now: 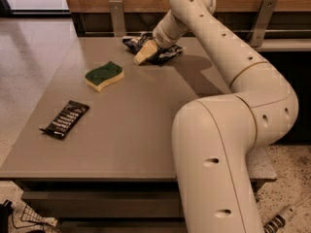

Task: Move blue chip bag near rxbar chocolate

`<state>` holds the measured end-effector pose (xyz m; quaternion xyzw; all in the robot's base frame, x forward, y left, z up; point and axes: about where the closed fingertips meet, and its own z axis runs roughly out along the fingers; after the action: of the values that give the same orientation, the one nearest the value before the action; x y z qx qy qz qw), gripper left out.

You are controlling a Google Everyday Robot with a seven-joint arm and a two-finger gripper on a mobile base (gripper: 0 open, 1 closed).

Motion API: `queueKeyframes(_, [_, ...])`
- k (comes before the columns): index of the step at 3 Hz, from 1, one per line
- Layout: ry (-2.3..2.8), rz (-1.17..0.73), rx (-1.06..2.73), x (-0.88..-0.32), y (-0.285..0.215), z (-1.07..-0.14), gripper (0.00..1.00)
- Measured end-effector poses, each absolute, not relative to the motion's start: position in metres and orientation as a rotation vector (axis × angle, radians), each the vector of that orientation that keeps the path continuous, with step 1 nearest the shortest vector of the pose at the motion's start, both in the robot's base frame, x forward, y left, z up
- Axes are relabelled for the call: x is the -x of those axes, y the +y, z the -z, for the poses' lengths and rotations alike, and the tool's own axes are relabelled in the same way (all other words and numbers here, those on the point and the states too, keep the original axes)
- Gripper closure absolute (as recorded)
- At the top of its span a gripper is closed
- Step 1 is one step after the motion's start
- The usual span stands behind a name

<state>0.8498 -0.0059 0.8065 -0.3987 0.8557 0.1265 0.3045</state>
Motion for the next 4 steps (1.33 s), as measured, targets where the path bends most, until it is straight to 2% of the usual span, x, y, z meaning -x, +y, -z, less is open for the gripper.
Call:
queueKeyframes(3, [2.268, -0.337, 1.060, -0.850, -0.004, -0.812, 0.82])
queueKeyframes(4, [2.268, -0.337, 1.060, -0.850, -0.004, -0.816, 1.00])
